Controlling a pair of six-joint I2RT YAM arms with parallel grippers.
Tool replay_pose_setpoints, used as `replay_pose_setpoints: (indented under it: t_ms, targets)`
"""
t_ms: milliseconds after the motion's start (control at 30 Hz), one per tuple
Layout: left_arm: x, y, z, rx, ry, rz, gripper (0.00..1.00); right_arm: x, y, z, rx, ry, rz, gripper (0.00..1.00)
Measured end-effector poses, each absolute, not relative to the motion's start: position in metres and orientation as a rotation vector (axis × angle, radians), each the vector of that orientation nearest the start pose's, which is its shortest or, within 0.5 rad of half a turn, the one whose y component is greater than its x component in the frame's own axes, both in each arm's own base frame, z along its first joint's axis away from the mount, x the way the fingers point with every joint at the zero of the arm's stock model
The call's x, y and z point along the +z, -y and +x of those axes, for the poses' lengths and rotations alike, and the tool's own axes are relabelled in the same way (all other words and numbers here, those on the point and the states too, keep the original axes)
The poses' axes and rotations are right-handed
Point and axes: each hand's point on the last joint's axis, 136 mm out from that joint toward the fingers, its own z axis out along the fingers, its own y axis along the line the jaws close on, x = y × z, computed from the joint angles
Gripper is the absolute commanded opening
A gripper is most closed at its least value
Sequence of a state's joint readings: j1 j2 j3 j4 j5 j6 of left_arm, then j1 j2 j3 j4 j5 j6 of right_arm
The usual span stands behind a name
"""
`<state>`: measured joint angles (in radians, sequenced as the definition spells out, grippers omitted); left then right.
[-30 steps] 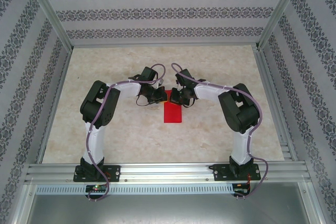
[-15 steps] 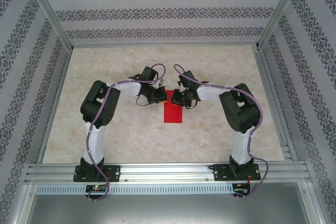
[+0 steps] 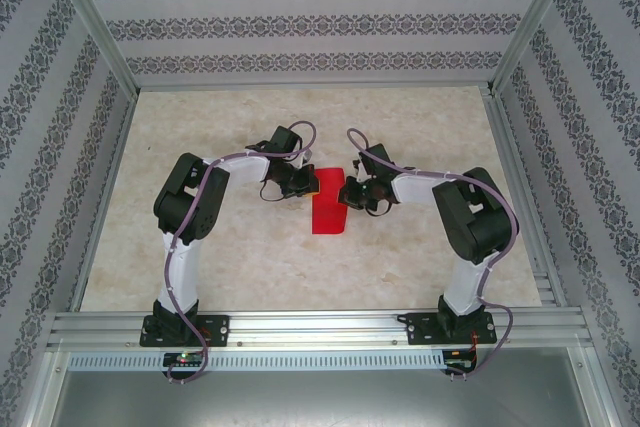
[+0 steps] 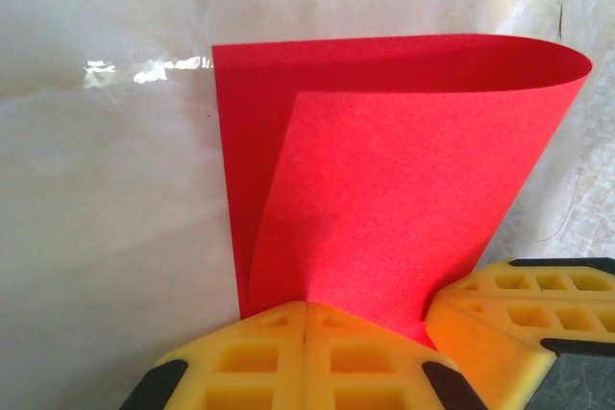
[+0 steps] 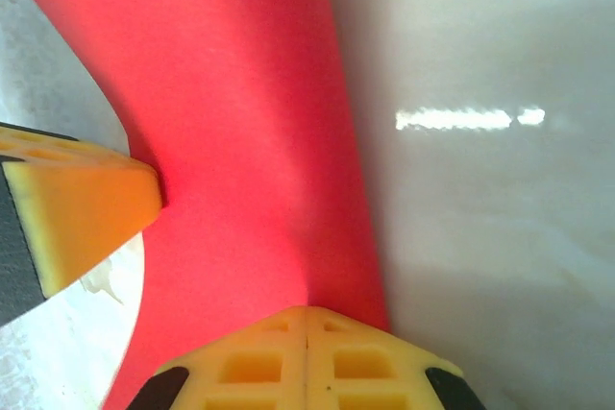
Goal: Fold a paper plane with a square sheet of paper (pick it up from the middle)
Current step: First fold in half a square sheet of paper at the center of the table.
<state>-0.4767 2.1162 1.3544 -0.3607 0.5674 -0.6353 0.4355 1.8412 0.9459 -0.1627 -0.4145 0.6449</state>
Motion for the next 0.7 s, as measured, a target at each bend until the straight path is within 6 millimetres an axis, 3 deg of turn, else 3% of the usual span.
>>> replay_pose_setpoints:
  t_ms: [200, 333, 533, 700]
  targets:
    - [0.016, 0.298, 0.376, -1.057, -2.88, -0.037, 0.0, 0.017, -0.22, 0.331, 0.83, -2.805, 0.16, 0.01]
    - [0.016, 0.298, 0.376, -1.056, -2.879, -0.032, 0.0, 0.033, -0.219, 0.335, 0.842, -2.771, 0.153, 0.02]
    - [0.017, 0.299, 0.375, -1.055, -2.881, -0.028, 0.0, 0.054, -0.245, 0.359, 0.912, -2.705, 0.088, 0.02]
    - [0.016, 0.298, 0.375, -1.052, -2.884, -0.029, 0.0, 0.039, -0.261, 0.371, 0.955, -2.713, 0.06, 0.02]
